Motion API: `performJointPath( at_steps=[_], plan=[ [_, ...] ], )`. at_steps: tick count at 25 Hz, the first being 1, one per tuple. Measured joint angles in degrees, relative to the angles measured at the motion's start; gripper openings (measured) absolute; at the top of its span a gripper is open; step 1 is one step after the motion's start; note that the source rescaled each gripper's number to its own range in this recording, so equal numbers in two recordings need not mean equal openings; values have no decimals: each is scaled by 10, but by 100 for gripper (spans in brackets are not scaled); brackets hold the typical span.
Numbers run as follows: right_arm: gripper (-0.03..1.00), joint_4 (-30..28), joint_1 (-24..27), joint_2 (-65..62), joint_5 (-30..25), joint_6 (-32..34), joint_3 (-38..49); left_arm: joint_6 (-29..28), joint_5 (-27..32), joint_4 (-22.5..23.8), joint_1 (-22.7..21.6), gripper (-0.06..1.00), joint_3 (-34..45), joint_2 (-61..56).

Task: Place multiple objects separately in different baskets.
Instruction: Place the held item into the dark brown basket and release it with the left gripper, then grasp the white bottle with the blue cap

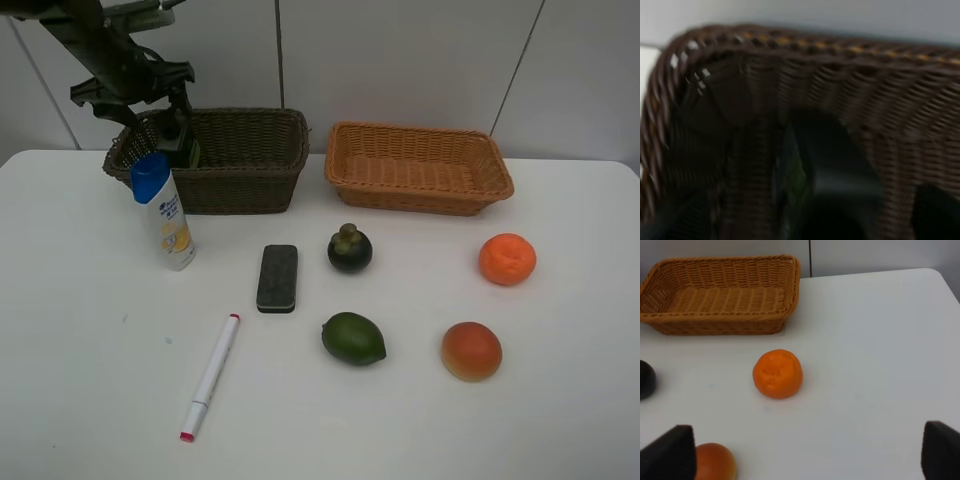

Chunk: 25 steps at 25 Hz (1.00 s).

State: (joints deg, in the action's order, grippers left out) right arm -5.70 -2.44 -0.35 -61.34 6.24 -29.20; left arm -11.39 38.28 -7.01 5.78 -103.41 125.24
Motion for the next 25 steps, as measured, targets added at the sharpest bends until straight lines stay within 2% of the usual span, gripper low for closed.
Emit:
performJointPath(
  at_steps=[3,6,8,12,15,18,21,25],
  plan=[
    [100,0,0,0,0,0,0,0,113,-28,0,100,-65,-12],
    [100,0,0,0,0,0,0,12,258,-42,0,100,-151,-21],
    [100,0,0,0,0,0,0,20,295,-50,2,100,-186,-26],
    [100,0,0,0,0,0,0,44,306,-57,14,100,-193,-44],
    [100,0,0,0,0,0,0,69,306,-57,39,100,-165,-73],
    [100,0,0,0,0,0,0,98,305,-55,74,100,-96,-124],
    [100,0,0,0,0,0,0,114,305,-35,103,100,0,-191],
    [100,0,0,0,0,0,0,121,304,1,107,100,134,-265]
  ],
)
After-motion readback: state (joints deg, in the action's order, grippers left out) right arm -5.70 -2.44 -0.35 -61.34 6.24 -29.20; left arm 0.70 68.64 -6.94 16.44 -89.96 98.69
